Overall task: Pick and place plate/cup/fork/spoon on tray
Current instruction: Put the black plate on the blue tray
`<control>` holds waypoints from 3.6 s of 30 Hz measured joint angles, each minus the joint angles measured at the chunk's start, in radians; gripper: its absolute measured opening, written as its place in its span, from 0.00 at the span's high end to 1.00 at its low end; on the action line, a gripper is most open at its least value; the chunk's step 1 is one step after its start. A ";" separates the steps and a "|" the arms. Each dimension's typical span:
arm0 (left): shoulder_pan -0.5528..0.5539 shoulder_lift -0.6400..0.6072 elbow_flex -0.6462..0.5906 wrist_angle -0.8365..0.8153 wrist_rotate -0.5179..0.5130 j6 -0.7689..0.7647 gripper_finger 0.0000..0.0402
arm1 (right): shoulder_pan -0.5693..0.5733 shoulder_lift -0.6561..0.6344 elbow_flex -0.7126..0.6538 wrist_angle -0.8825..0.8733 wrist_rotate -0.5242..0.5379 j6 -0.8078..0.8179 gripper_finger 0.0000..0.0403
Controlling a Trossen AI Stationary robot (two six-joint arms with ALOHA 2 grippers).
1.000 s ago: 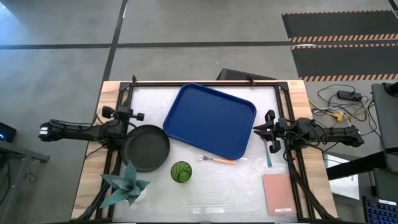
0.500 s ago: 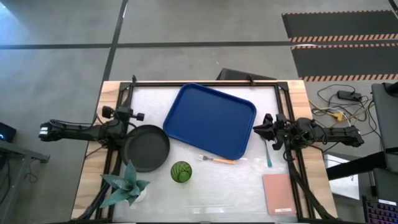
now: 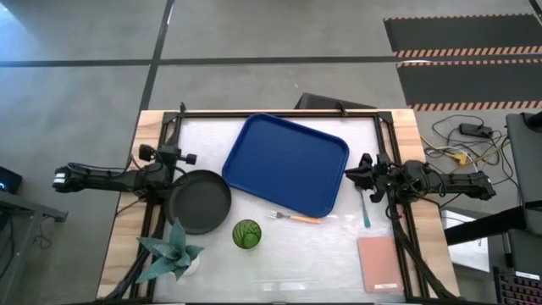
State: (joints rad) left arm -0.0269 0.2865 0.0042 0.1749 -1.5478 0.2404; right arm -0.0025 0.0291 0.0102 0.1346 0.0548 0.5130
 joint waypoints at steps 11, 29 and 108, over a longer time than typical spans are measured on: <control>0.000 -0.001 0.000 0.077 0.050 -0.735 1.00 | 0.000 0.000 0.000 -0.010 0.001 -0.074 0.85; 0.000 -0.002 0.067 0.460 1.094 -0.467 1.00 | 0.000 0.000 0.000 0.028 0.026 -0.177 0.85; 0.393 1.045 0.929 -1.282 1.432 -0.349 0.96 | 0.000 0.000 0.000 0.027 0.025 -0.226 0.85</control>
State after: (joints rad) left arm 0.3658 1.3312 0.9336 -1.1072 -0.1158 -0.1083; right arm -0.0025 0.0288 0.0101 0.1619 0.0803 0.2871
